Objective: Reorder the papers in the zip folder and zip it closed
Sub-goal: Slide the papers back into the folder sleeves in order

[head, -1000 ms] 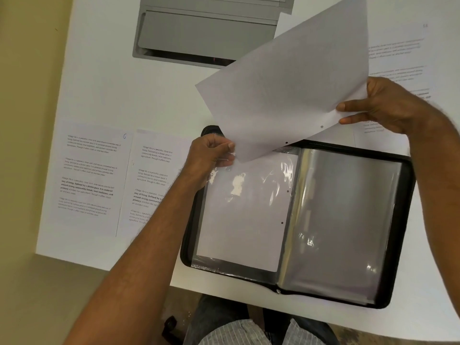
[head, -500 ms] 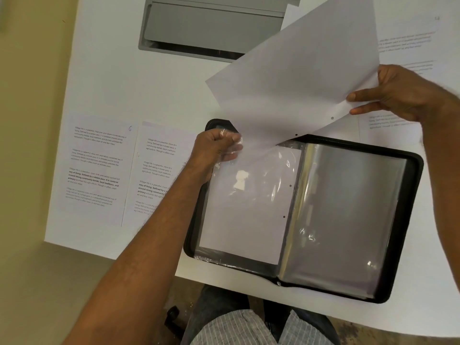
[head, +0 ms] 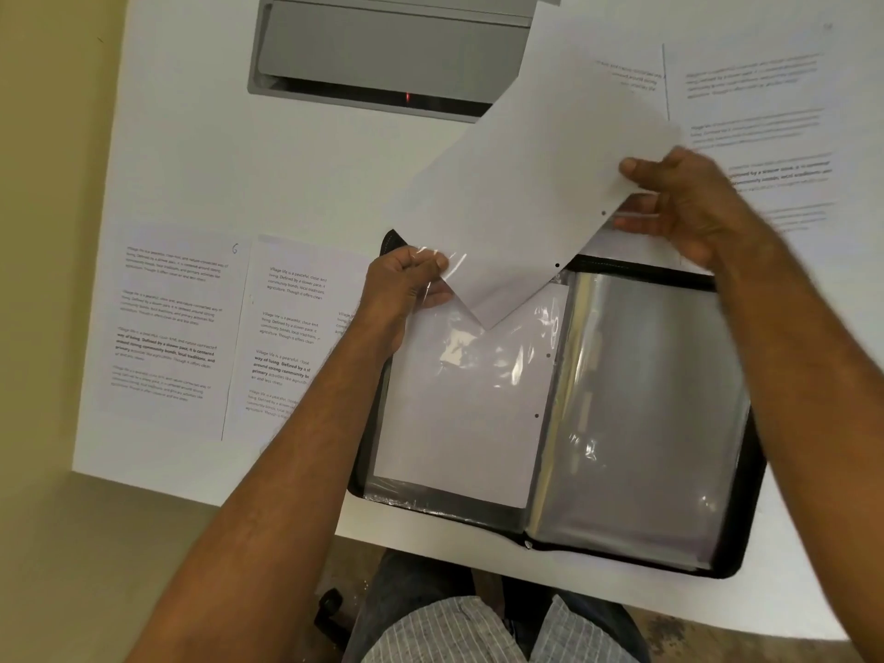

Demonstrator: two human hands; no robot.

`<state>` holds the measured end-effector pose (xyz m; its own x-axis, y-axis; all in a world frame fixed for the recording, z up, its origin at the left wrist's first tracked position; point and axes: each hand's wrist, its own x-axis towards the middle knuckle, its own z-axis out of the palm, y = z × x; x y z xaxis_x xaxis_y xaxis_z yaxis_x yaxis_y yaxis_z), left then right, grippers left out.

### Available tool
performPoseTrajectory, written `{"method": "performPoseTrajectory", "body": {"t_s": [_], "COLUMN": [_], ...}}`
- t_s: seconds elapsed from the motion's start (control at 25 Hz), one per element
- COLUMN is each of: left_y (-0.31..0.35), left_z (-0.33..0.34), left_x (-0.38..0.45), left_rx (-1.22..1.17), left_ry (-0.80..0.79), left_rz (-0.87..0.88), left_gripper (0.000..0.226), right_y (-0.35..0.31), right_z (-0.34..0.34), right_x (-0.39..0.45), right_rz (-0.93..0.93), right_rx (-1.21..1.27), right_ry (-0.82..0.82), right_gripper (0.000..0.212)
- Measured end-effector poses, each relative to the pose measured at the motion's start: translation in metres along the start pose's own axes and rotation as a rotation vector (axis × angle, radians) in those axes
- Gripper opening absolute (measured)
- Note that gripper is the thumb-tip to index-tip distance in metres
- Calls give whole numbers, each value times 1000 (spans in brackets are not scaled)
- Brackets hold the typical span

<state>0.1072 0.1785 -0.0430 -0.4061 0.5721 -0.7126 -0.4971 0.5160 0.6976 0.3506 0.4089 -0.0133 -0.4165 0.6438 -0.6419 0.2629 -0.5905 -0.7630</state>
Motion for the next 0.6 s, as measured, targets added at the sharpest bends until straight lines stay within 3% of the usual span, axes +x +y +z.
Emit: {"method": "performPoseTrajectory", "body": {"t_s": [0.12, 0.28, 0.4, 0.6], "left_y": [1, 2, 3, 2], "left_z": [3, 5, 3, 0], "left_x": [-3, -6, -6, -9], "left_rx": [19, 10, 56, 51], "left_ry": [-5, -22, -17, -16], "left_rz": [11, 12, 21, 3], "left_gripper": [11, 22, 3, 7], "right_y": [28, 50, 52, 46], "right_z": [37, 66, 69, 44], "right_x": [-12, -17, -14, -7], "right_rz": [40, 62, 73, 82], "right_rx": [63, -34, -105, -34], "right_ry": [49, 88, 86, 66], "right_gripper": [26, 31, 25, 19]}}
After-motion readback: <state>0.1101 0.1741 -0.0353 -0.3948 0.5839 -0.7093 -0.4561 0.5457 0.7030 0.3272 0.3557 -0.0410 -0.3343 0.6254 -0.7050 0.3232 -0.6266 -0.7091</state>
